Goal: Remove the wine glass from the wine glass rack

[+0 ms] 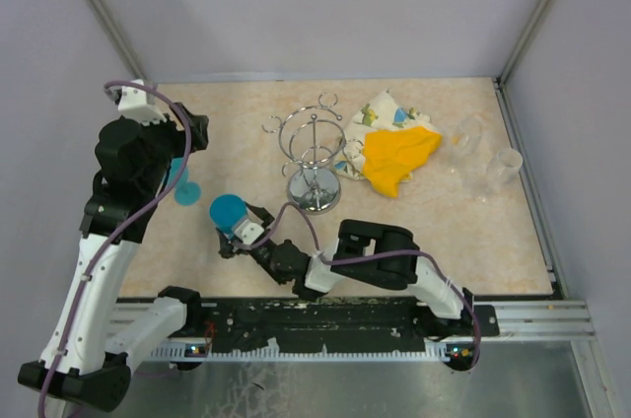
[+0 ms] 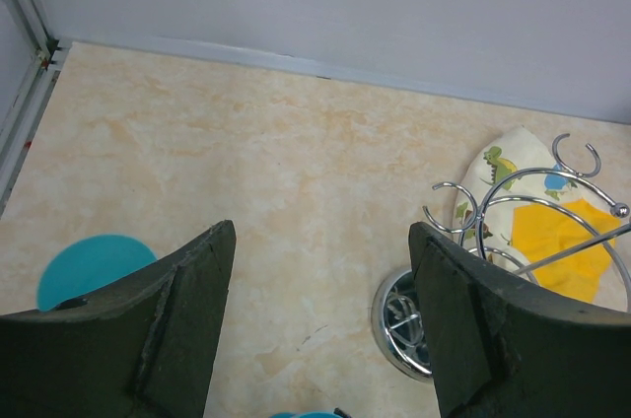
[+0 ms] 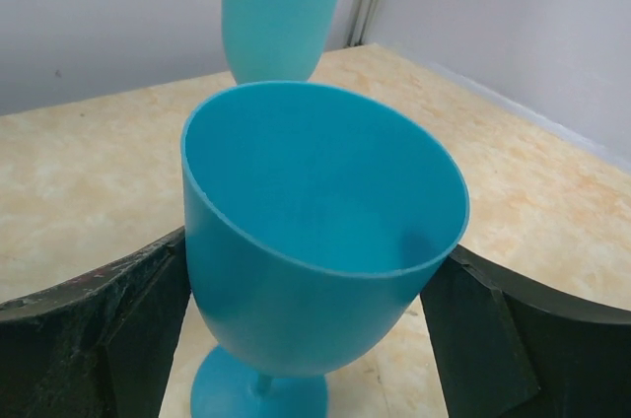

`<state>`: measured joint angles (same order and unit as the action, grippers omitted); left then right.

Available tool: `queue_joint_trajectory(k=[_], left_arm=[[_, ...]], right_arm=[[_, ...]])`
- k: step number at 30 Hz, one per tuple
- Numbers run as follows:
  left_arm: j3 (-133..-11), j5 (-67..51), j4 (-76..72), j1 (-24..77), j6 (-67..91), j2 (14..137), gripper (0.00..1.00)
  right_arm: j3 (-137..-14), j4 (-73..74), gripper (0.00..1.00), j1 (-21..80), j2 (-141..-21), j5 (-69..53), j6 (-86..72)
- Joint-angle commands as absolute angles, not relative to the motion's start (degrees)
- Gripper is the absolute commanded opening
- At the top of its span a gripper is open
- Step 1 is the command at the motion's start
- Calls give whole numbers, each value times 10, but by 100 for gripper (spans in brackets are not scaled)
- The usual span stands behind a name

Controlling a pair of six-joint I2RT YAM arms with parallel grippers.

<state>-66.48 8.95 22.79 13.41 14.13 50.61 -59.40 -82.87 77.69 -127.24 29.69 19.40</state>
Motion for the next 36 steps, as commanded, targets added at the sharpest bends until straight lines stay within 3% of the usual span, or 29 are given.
queue_joint_trajectory(k=[1, 5, 18, 36], left_arm=[[-659, 87, 218, 135, 140, 499, 77], [-662, 82, 217, 135, 141, 504, 77], [-659, 80, 215, 135, 140, 505, 76], [-657, 72, 213, 135, 134, 506, 76]], right_arm=[[-606, -887, 90, 774, -1279, 310, 180], [-600, -887, 99, 775, -1271, 310, 192], [-588, -988, 99, 829, -1242, 384, 353], [-508, -989, 99, 837, -1149, 391, 315]])
